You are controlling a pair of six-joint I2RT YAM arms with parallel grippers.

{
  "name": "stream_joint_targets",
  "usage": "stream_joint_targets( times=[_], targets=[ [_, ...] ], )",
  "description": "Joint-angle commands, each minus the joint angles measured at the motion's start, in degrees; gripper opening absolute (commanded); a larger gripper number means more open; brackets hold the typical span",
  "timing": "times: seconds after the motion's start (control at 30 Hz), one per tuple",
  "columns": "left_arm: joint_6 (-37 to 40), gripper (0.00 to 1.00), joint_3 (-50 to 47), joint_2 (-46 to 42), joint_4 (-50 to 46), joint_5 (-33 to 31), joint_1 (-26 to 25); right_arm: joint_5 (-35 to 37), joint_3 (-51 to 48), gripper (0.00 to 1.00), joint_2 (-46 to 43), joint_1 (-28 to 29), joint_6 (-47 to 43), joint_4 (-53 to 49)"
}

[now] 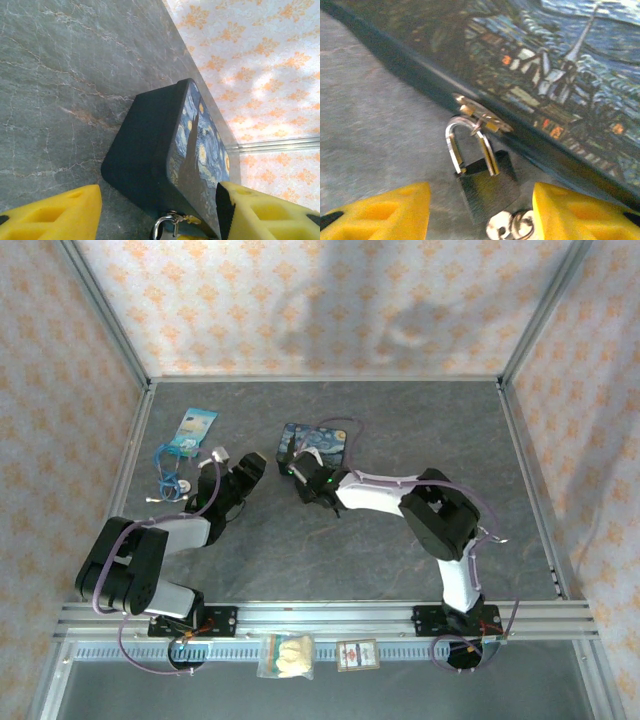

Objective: Unlock a padlock with a key

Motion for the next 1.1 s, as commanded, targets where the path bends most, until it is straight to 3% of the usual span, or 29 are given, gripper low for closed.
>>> stream_joint_targets(
  times=[0.0,0.23,0.43,0.63,0.77,0.9,1.07],
  targets=[
    [-1.06,0.6,-1.23,-0.26,2.36,-0.03,0.3,8.41,1.64,0.53,2.01,0.17,-1.51,-1.01],
    [-0.83,0.6,-1.89,-1.47,1.66,-0.77,0.22,11.21,-1.91,0.42,3.41,0.54,-4.67,4.6],
    [-1.21,0.6,-0.56,-0.04,1.95,0.0,0.24,8.13,-8.27,0.42,0.79,0.46,-9.04,11.99],
    [-2.81,0.59,-1.1,0.71,5.91,0.76,0.17,3.9,-9.53,0.45,1.62,-0.2,-11.54,12.71],
    [-3.53,0.59,-2.4,0.75,8.33,1.08,0.17,1.76,-10.1,0.36,1.67,-1.16,-12.24,12.95],
    [-3.29,0.59,-2.48,1.01,9.4,2.24,0.24,-0.88,-12.75,0.2,-1.13,-2.48,-13.19,15.15],
    [-3.6,0.59,-2.74,2.49,12.21,3.37,0.24,-7.1,-13.96,0.11,-3.12,-4.54,-15.68,15.02]
  ],
)
